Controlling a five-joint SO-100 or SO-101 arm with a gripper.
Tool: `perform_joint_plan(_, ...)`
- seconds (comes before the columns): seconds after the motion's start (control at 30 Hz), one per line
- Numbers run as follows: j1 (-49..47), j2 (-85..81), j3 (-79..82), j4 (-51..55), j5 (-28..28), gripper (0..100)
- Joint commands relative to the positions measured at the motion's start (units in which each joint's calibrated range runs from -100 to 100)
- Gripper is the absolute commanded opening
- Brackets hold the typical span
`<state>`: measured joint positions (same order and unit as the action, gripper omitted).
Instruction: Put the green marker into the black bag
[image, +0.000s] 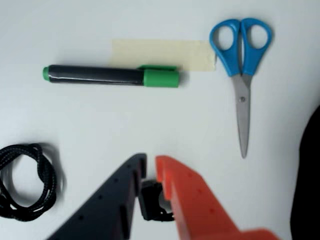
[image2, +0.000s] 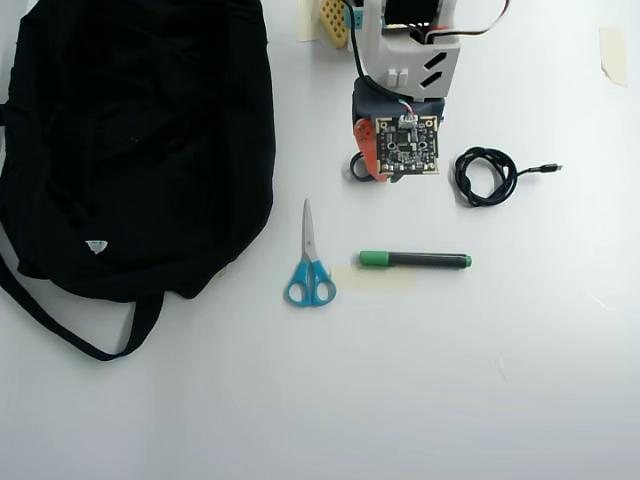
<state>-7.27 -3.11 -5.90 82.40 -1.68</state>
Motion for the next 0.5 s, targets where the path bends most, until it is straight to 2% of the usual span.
perform_joint_plan(0.0, -0.3, -1.1, -1.9, 0.2, -0.2, 2)
perform_joint_plan(0.47, -0.4, -0.6, -1.6, -0.4, 0.2, 3)
